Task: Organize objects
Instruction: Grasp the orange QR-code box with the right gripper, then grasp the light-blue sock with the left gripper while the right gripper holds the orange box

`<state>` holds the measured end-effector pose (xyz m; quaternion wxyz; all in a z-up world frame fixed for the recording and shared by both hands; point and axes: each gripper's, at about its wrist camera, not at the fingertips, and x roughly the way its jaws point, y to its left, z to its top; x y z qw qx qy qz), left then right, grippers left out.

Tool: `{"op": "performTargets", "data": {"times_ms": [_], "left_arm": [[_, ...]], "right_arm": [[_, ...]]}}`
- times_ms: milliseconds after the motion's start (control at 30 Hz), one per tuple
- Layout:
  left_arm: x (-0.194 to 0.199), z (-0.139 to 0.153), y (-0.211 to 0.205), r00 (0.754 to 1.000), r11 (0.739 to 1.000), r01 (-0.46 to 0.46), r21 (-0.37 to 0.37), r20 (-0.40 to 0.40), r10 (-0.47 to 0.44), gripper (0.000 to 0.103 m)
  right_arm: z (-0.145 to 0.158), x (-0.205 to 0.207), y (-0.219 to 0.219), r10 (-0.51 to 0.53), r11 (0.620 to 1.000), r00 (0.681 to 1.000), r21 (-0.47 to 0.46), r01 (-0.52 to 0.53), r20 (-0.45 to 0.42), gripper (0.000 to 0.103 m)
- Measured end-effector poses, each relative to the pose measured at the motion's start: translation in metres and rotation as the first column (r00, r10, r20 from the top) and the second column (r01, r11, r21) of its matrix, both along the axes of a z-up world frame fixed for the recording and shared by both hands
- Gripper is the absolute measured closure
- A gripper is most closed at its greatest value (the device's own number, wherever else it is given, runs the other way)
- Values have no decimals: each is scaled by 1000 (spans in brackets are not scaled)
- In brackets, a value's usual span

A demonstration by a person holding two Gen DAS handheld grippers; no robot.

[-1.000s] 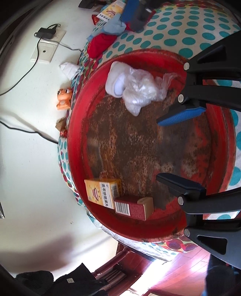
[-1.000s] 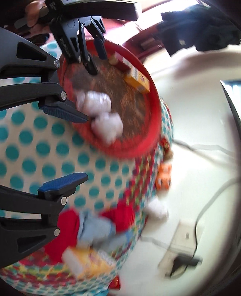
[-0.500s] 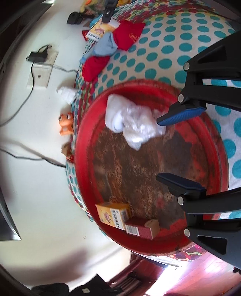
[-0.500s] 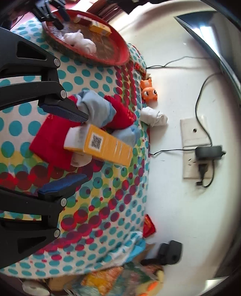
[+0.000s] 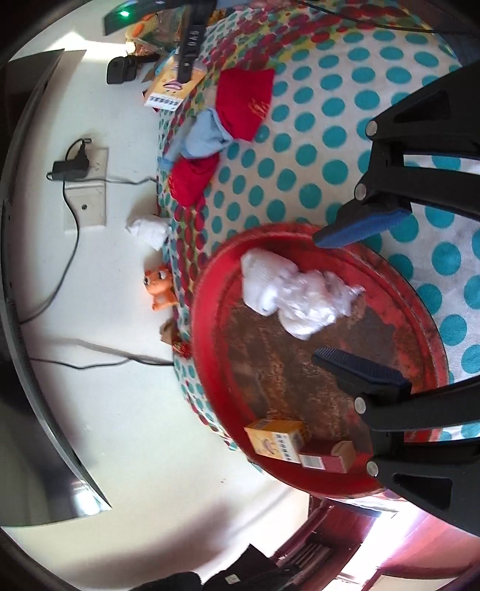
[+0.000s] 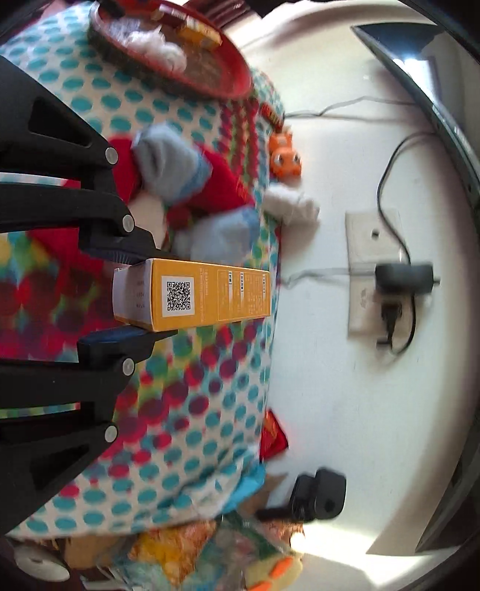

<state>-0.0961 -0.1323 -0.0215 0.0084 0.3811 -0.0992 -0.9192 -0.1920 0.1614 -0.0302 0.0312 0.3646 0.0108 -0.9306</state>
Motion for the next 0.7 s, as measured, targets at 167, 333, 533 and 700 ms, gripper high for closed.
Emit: {"op": "performTargets", "data": {"times_ms": [167,333,533,700], "left_arm": [[-15,15,28,998,998,53,19,18,-53,41],[-50,16,69,987,978,123,169,84,-138,32],[-102,6,121,965,954,146,261,174,-195,32],[-137,-9,139,962,949,110,296,210,-177,32]], "right_arm": [[-20,0,36,-71,995,997,67,69,28,76],[-34,4,60,-108,994,993,39,106,46,76],[-39,3,73,-104,994,993,-16,106,61,76],[-42,0,68,-75,997,994,-17,76,79,76]]}}
